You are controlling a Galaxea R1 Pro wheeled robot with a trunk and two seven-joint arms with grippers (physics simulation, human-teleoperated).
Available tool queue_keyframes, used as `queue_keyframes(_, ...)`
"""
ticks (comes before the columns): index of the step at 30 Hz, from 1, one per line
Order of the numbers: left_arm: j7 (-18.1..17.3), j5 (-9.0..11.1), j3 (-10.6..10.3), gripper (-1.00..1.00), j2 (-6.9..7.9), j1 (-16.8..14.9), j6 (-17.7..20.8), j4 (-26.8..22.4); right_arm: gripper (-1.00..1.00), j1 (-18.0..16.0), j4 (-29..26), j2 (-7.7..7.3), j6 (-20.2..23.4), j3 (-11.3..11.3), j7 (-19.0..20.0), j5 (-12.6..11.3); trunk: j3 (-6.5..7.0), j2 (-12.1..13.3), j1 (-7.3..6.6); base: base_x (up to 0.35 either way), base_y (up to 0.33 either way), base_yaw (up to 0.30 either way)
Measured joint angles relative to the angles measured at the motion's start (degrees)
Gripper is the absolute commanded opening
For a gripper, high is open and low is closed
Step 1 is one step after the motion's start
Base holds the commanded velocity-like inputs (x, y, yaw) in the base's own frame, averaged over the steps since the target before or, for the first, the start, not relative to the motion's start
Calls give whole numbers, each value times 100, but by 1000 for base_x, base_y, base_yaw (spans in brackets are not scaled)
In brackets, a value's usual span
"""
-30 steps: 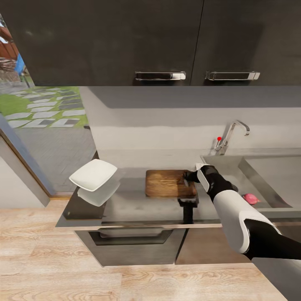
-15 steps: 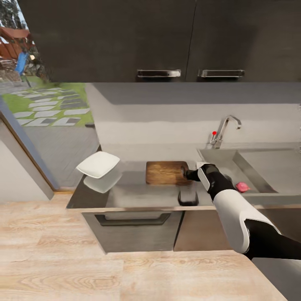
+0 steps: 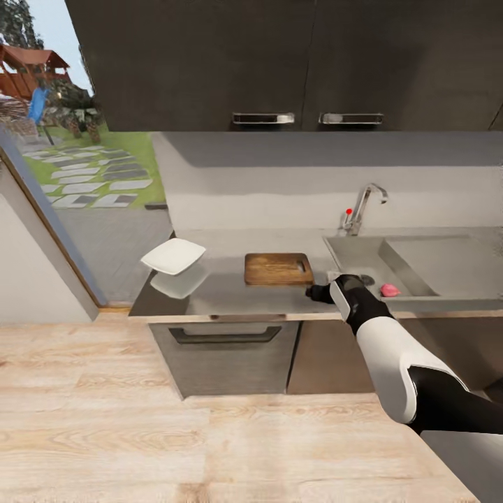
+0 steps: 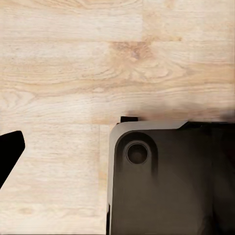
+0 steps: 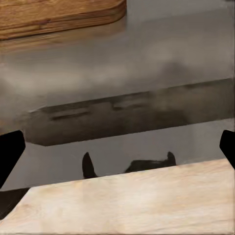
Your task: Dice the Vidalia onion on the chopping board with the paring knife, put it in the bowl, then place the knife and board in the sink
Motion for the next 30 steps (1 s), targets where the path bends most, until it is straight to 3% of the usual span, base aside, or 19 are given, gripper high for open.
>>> queue_keyframes(17, 0, 0, 13, 100, 1, 0, 0, -1, 100, 0, 393, 0, -158, 2, 55, 14, 0, 1, 0, -338, 0, 0)
queue_keyframes(21, 0, 0, 9, 100, 4, -1, 0, 1, 100, 0, 778, 2, -533, 4, 57, 15, 0, -1, -1, -287, 0, 0)
queue_keyframes(30, 0, -15, 8, 100, 0, -1, 0, -25, 100, 14, 2159, -3, -2143, 13, 60, 32, -1, -1, -3, -66, 0, 0)
